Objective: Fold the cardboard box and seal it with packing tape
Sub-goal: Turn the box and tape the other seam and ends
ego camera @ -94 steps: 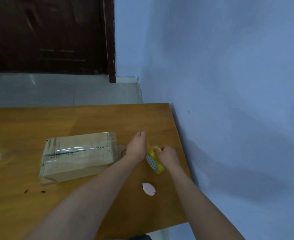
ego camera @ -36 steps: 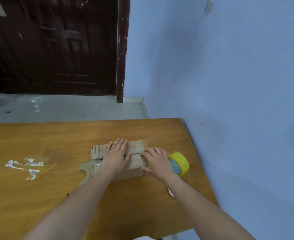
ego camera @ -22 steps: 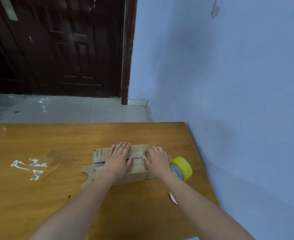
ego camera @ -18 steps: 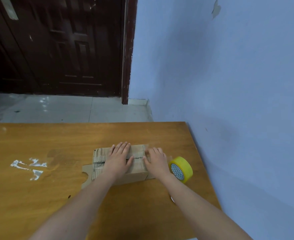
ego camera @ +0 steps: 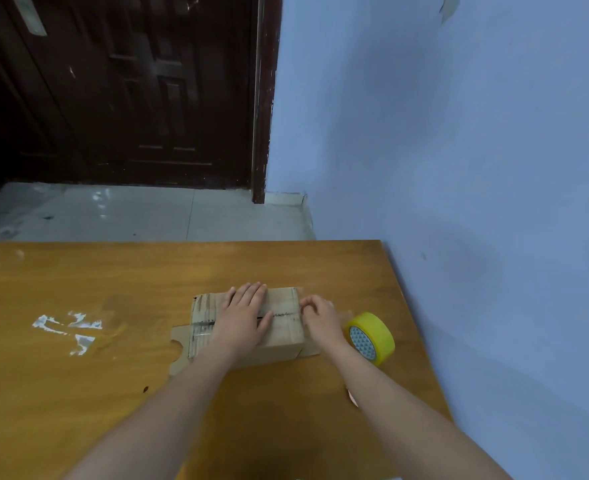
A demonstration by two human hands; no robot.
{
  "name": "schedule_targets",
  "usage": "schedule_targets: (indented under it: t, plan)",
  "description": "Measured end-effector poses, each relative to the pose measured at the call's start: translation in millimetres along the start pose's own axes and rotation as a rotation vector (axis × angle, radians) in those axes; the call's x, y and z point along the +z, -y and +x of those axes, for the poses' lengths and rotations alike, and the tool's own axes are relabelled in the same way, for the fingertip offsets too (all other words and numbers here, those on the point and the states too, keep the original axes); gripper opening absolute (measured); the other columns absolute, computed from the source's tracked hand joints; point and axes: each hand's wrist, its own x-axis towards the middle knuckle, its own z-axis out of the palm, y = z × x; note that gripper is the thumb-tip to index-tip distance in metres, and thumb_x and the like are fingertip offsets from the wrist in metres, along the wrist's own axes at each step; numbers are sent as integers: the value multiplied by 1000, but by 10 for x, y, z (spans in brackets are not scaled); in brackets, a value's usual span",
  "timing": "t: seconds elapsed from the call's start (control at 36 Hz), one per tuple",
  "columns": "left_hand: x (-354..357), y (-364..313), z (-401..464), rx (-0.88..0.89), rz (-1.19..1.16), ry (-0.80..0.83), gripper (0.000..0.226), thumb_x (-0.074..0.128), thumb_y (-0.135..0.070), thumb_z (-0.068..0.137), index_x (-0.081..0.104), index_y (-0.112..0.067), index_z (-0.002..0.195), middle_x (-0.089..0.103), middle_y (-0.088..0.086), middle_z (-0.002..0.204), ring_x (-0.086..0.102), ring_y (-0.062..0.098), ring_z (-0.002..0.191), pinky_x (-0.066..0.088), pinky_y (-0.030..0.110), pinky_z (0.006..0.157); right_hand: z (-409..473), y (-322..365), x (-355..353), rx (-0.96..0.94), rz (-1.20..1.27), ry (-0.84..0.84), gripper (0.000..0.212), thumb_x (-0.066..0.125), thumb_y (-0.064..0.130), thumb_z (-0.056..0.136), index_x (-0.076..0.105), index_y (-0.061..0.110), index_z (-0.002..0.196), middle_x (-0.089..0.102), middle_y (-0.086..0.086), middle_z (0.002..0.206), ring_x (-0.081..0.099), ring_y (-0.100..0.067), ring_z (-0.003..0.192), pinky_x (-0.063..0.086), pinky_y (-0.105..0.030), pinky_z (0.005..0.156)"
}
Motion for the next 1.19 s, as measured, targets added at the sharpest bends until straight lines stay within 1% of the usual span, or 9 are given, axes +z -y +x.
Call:
schedule_targets:
  t: [0.14,0.28,0.39,0.56,0.69,0.78,0.86,0.94,1.19]
  plan:
    - [-22,-11,0,-1,3,2,61,25,-50,98,16,-21,151,19,-5,157,10,12,145,-3,34,118,-91,-169,-108,-22,1,105,24,43,5,90,55,24,83,55,1,94,47,-17,101,40,-33,88]
    - [-36,-29,-6,-14,10,-2,61,26,-50,98,16,-22,151,20,-6,157,11,11,145,-1,35,119,-104,-245,-143,-66,-59,130,27,43,8,90,54,31,79,56,3,94,46,-11,95,36,-27,79]
    - [-44,-37,-17,-13,15,-14,60,26,-50,98,18,-22,150,22,-6,156,13,11,145,0,35,119,-45,-232,-141,-86,-98,139,22,43,10,90,56,26,81,52,13,85,46,-11,94,36,-28,76]
    - [-54,-39,-24,-10,21,-15,61,27,-49,98,18,-21,150,22,-6,156,13,11,144,0,34,119,101,-139,-158,-59,-142,203,25,40,11,94,62,15,107,59,-5,113,47,-16,110,40,-30,89]
    - [-57,-39,-28,-10,29,-16,60,27,-50,98,17,-22,150,23,-6,155,13,10,144,0,34,119,254,-134,-222,-124,-385,108,19,52,20,91,58,16,108,58,-3,110,50,-19,108,41,-32,89]
    - [-57,-38,-34,-14,23,-13,61,27,-50,98,18,-21,150,23,-6,155,13,11,144,0,34,119,382,-45,-273,-246,-556,96,32,59,30,89,52,15,116,54,-2,117,44,-21,112,40,-36,88]
    - [-55,-42,-39,-16,15,-13,60,29,-49,98,19,-21,150,24,-6,155,14,12,144,0,34,119,527,69,-313,-347,-706,162,44,57,33,90,48,17,130,50,-1,130,40,-22,122,40,-38,94]
    - [-51,-36,-37,-15,9,-18,60,30,-49,97,21,-20,150,26,-5,154,15,13,144,1,34,119,673,159,-357,-438,-844,252,45,56,35,91,49,21,133,51,0,133,40,-22,124,39,-40,96]
    - [-41,-40,-31,-17,37,-6,61,27,-50,97,18,-21,150,23,-5,155,14,13,144,0,34,119,876,473,-372,-569,-1147,551,24,51,27,91,64,16,108,65,-7,108,57,-26,104,44,-38,84]
